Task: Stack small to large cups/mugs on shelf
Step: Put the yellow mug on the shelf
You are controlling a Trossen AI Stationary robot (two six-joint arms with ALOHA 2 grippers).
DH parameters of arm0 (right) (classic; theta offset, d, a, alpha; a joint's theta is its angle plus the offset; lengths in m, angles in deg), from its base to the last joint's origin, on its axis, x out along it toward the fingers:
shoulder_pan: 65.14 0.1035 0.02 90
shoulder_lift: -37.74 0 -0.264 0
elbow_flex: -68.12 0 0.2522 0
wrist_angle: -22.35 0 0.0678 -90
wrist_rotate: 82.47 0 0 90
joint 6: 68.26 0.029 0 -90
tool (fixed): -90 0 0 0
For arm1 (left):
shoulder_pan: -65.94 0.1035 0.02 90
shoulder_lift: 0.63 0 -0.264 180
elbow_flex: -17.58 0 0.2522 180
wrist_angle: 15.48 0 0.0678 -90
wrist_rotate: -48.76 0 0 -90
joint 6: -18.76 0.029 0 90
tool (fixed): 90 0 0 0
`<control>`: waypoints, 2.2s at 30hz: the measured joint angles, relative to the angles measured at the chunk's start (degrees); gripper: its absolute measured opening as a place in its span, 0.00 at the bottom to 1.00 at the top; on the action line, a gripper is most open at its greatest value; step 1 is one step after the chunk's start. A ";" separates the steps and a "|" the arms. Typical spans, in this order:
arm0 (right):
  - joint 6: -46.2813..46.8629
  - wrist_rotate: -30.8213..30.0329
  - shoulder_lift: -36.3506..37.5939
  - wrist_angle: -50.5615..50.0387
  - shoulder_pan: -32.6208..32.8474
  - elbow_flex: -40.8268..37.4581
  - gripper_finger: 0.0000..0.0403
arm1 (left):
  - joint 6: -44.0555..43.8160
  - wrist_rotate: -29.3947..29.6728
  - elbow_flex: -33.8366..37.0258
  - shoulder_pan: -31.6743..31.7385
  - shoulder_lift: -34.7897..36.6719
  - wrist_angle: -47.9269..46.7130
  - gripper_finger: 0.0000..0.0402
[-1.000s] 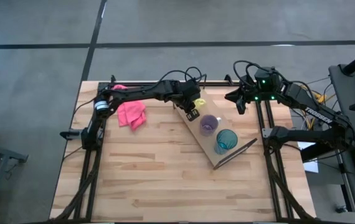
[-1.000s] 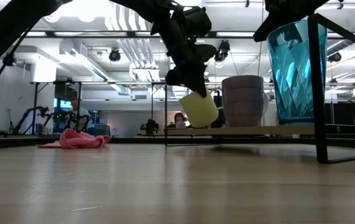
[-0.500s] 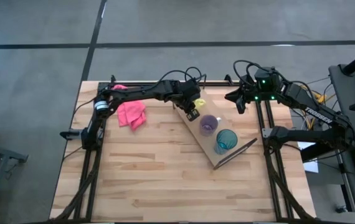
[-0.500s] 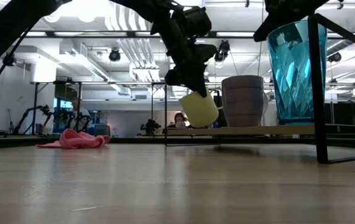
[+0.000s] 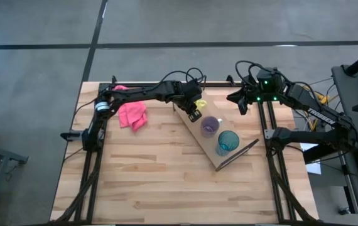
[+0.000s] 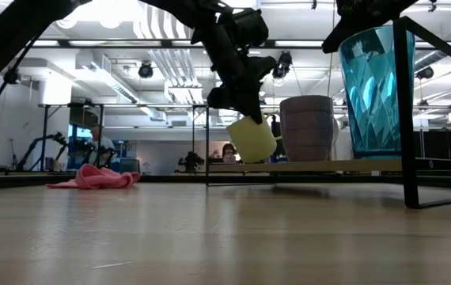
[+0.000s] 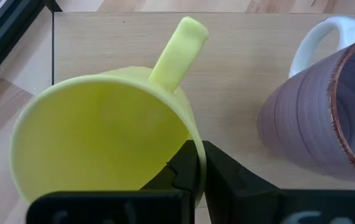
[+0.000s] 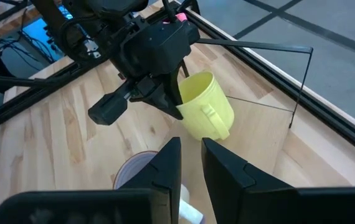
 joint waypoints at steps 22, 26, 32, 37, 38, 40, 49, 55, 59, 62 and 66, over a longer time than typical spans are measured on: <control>-0.46 -0.01 0.00 0.00 0.00 0.00 0.15 | 1.88 -0.21 0.00 0.00 0.00 7.58 0.20; -0.83 0.00 0.00 0.00 0.00 0.00 0.15 | 1.88 -0.19 0.00 0.00 0.00 8.15 0.21; -1.68 -0.01 0.00 0.00 0.00 0.00 0.15 | 1.54 -0.12 0.00 0.02 0.00 10.00 0.20; -1.68 -0.01 0.00 0.00 0.00 0.00 0.15 | 1.53 0.11 0.00 -0.20 0.00 8.31 0.20; -1.68 0.01 0.00 0.00 0.00 0.00 0.15 | 1.51 0.13 0.00 -0.28 0.00 7.67 0.20; -1.67 -0.01 0.00 0.00 0.00 0.00 0.15 | 1.51 0.13 0.00 -0.43 0.00 6.41 0.20; -2.37 0.00 0.01 -0.01 0.00 -0.16 0.15 | 1.02 0.17 0.00 -0.61 1.34 1.40 0.20; -2.57 -0.01 0.00 -0.09 0.00 -0.42 0.15 | 0.04 0.15 0.00 -0.76 2.98 -1.05 0.20; -2.55 0.01 0.01 -0.07 0.00 -0.44 0.15 | 0.00 0.15 0.00 -0.76 3.43 -3.94 0.20; -2.51 0.01 0.02 -0.07 0.00 -0.44 0.15 | 0.04 0.40 0.00 -0.78 3.43 -8.42 0.20; -2.56 0.01 0.02 -0.07 0.00 -0.44 0.15 | 0.66 3.12 0.07 -0.83 3.43 -10.73 0.16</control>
